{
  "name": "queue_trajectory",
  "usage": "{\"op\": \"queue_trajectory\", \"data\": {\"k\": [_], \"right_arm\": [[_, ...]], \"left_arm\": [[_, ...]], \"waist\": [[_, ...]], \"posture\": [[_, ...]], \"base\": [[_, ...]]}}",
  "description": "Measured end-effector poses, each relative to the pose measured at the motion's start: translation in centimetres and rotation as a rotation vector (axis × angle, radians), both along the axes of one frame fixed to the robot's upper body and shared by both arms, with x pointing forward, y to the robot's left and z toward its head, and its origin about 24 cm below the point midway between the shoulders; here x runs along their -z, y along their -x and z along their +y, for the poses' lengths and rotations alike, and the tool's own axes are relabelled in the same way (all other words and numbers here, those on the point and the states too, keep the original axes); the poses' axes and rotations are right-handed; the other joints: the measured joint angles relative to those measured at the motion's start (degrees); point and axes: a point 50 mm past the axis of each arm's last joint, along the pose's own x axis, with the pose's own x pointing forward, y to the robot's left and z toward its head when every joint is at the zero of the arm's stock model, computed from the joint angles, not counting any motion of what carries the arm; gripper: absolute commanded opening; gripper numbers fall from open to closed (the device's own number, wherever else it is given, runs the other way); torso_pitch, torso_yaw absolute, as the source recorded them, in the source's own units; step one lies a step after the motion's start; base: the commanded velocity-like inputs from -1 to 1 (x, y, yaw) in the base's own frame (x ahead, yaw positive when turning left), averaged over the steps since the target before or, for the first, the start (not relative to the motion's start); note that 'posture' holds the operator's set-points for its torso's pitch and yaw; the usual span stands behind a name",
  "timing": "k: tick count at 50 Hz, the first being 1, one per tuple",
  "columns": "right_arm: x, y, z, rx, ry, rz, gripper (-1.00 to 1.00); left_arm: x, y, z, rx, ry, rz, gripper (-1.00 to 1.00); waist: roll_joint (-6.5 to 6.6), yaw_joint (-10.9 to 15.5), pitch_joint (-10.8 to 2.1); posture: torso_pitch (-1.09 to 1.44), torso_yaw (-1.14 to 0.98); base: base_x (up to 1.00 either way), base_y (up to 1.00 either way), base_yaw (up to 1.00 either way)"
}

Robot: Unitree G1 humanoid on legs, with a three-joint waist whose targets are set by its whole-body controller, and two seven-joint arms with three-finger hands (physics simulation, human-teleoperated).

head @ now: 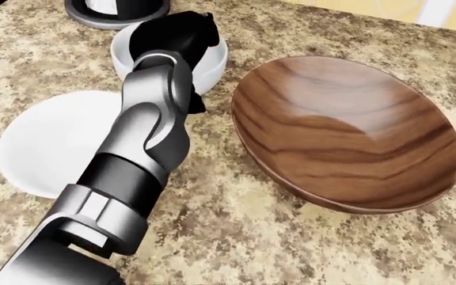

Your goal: Stack the bowls from largest to smallest.

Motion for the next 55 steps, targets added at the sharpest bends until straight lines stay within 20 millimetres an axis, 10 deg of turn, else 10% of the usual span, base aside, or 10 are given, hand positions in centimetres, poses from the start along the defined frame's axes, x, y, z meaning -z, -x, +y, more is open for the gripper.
{"op": "queue_trajectory", "data": {"k": [27,55], "right_arm": [[0.8,-0.1,-0.4,0.011,-0.02,0.0,1.0],[-0.4,0.1,-0.1,0.008,-0.004,-0.013,1.0]], "left_arm": [[-0.2,-0.4,1.5,-0.049,-0.022,-0.058,-0.99],[-4.8,2.0,-0.1,0.07,0.059,-0.071,-1.0]], "waist": [[0.57,-0.12,-0.15],[0.45,0.01,1.2]], "posture": [[0.0,0.0],[0.0,0.0]], "base": [[0.0,0.0,0.0],[0.0,0.0,0.0]]}}
